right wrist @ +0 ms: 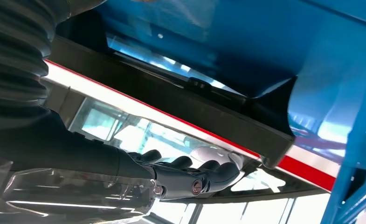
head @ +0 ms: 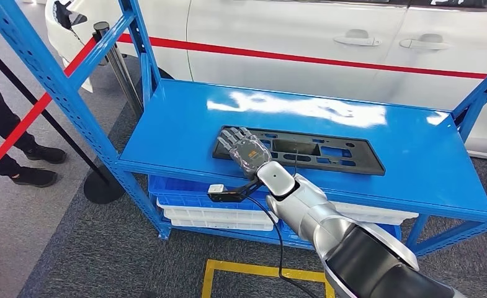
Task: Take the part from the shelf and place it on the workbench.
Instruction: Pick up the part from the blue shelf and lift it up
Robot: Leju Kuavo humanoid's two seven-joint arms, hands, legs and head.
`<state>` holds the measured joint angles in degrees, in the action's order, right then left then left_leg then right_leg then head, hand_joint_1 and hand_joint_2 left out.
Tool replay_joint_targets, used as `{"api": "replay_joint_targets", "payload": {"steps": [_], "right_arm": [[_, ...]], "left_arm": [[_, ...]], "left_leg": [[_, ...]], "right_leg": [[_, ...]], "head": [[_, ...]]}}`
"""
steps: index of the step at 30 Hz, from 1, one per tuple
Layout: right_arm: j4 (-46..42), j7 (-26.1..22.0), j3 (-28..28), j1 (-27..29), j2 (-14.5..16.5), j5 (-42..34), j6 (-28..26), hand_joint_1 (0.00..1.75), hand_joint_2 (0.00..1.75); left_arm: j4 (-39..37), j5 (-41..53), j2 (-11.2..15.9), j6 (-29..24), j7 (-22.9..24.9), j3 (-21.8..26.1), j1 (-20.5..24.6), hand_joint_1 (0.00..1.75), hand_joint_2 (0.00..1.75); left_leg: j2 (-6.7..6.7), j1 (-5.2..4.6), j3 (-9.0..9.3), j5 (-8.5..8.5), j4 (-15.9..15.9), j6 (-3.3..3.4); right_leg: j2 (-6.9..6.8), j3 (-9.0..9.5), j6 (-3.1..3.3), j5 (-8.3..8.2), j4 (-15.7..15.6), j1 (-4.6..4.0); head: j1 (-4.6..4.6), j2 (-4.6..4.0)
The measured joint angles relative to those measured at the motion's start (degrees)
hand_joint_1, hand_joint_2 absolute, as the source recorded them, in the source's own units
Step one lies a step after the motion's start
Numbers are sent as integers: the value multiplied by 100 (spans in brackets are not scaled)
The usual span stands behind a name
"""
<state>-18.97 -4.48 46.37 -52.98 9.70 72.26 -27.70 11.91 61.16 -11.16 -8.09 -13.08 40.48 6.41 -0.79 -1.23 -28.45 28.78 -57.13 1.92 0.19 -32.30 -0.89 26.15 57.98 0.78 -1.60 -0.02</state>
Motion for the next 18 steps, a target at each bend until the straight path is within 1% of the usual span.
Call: {"api": "replay_joint_targets", "payload": {"steps": [2,6,9,12,14,16,17,18], "right_arm": [[27,71,-3,-5,0,72,-27,0,175],[74,152,-35,-15,-3,206,-77,0,175],[97,221,-101,-16,-5,292,-137,0,175],[114,279,-181,-15,-24,341,-179,0,175],[123,308,-226,-14,-48,376,-218,0,87],[128,340,-266,-11,-74,411,-252,0,87],[130,361,-281,-10,-85,437,-265,0,131],[130,390,-291,-8,-97,476,-279,39,175]], "left_arm": [[0,-5,-4,-21,-68,2,-2,0,0],[0,-32,-7,-144,-225,5,-7,0,175],[0,-76,-10,-244,-313,14,4,0,175],[0,-36,-22,-289,-302,17,33,0,175],[0,-8,-28,-300,-274,17,62,0,175],[0,14,-32,-315,-254,17,85,0,175],[0,19,-33,-320,-247,17,93,0,175],[0,21,-34,-324,-243,17,98,0,175]], "left_leg": [[0,0,0,0,0,0],[0,0,1,0,0,0],[0,0,2,0,0,0],[0,0,2,0,-1,0],[1,0,1,0,-1,0],[1,-1,1,0,-1,0],[1,-1,1,0,-1,0],[2,-1,1,0,-1,0]], "right_leg": [[0,0,0,0,0,0],[1,0,-1,0,0,0],[1,0,-1,-1,0,0],[1,0,-1,-1,0,0],[1,0,-1,-1,0,0],[1,0,-1,-1,0,0],[1,0,-1,-1,0,0],[1,0,-1,-1,0,0]], "head": [[0,0],[0,0],[0,0],[0,0],[0,0],[0,0],[0,0],[0,0]]}}
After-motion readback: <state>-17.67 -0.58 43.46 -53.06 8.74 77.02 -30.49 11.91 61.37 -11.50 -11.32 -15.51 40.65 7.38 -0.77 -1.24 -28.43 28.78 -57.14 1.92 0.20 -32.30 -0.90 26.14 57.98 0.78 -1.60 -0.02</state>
